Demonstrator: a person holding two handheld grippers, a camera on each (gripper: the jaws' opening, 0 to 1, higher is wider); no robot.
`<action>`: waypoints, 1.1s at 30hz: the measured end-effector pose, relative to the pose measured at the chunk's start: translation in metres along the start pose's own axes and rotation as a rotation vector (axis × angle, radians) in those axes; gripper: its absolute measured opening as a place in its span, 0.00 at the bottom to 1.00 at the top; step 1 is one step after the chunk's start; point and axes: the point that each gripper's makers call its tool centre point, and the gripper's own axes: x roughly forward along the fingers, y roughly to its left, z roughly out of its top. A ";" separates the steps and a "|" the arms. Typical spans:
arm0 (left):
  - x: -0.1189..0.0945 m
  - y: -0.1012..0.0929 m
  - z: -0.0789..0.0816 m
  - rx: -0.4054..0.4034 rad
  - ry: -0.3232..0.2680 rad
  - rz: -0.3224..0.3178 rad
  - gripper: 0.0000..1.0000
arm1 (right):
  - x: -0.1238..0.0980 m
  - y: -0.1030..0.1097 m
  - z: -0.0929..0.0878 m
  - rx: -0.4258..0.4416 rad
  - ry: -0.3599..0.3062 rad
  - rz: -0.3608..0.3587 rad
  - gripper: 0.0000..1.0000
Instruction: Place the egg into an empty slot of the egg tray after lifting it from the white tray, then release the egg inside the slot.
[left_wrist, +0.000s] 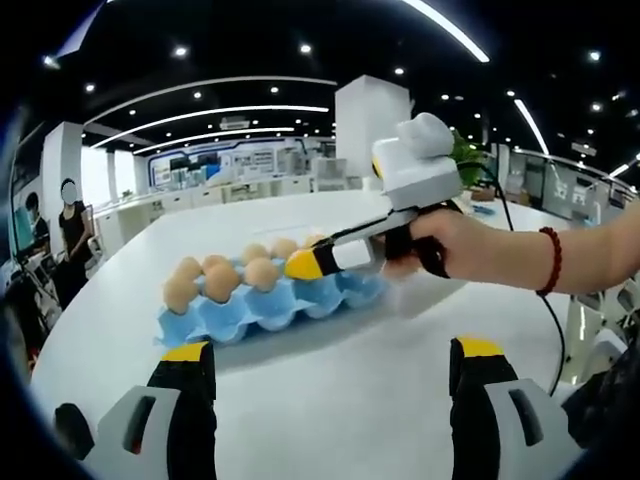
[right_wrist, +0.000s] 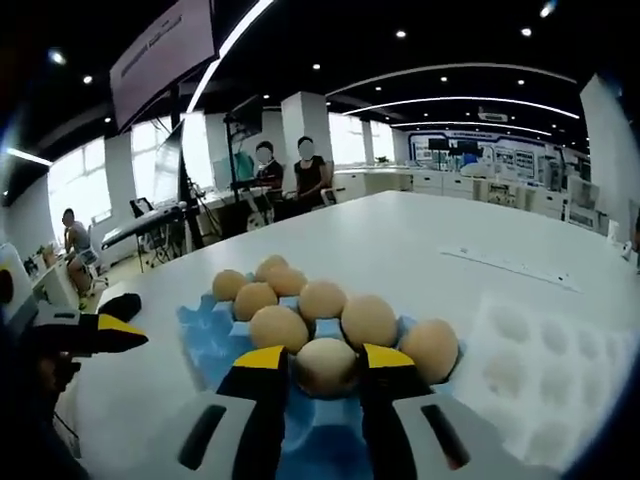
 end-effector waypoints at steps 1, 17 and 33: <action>0.001 -0.001 0.000 0.002 0.002 -0.001 0.99 | -0.001 0.001 -0.001 -0.005 -0.001 0.004 0.31; 0.002 -0.002 -0.003 -0.002 0.016 0.003 0.99 | -0.018 -0.005 0.008 0.005 -0.035 0.001 0.34; 0.003 -0.007 0.002 -0.011 -0.001 -0.002 1.00 | -0.042 -0.025 0.007 0.024 -0.042 -0.018 0.34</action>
